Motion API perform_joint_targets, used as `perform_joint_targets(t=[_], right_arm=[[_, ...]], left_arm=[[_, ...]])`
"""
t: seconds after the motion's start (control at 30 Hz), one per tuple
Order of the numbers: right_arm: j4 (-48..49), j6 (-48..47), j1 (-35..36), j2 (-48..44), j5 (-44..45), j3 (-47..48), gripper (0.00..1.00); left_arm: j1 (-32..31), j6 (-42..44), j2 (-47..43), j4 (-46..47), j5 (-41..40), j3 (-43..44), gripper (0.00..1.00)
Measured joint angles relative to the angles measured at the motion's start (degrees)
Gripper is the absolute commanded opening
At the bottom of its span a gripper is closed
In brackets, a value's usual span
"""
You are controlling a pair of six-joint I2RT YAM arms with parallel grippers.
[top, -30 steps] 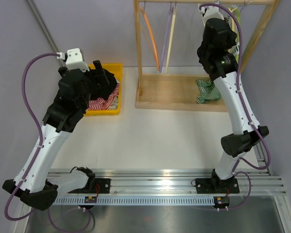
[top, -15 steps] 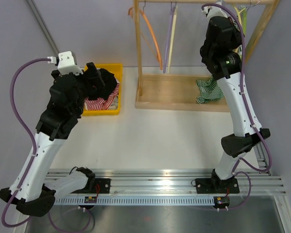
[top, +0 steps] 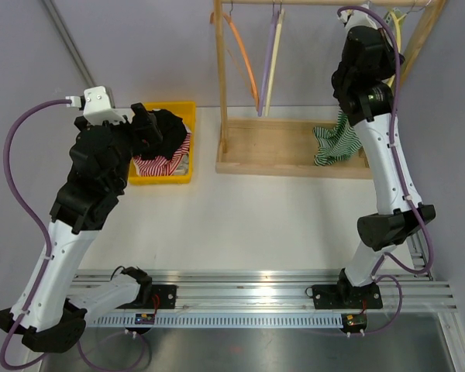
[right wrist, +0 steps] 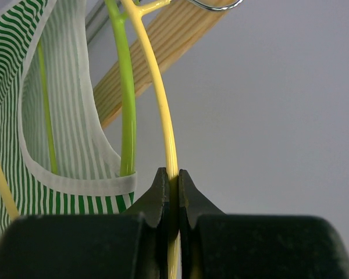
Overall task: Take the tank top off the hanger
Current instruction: Grab a hanger with a tank top on it with the right arm
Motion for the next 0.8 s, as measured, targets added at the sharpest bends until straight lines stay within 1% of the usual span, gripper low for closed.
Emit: perform_joint_targets(t=[0.17,0.3,0.5,0.6,0.8], right_arm=[[0.02,0.11,-4.61,0.52,-1.84,0.5,0.0],[-1.44,1.31,-5.95,1.25,-3.19,2.01,0.0],[-1.68,4.81,-5.77,3.91,-4.24,2.32,0.0],[0.76,4.48,-4.61,4.48,-3.06,0.37,0.0],[2.67,1.64,-1.38,6.12,0.11,2.32,0.0]], left_arm=[[0.0,-0.02,-0.04,0.02,0.07,-0.76,0.99],[0.0,-0.07,-0.15,0.07,0.33,-1.38,0.99],[0.0,-0.07,-0.17,0.11,0.46,-1.42,0.99],[0.0,-0.09,-0.17,0.11,0.46,-1.42,0.99],[0.0,-0.13,-0.17,0.09,0.48,-1.44,0.99]])
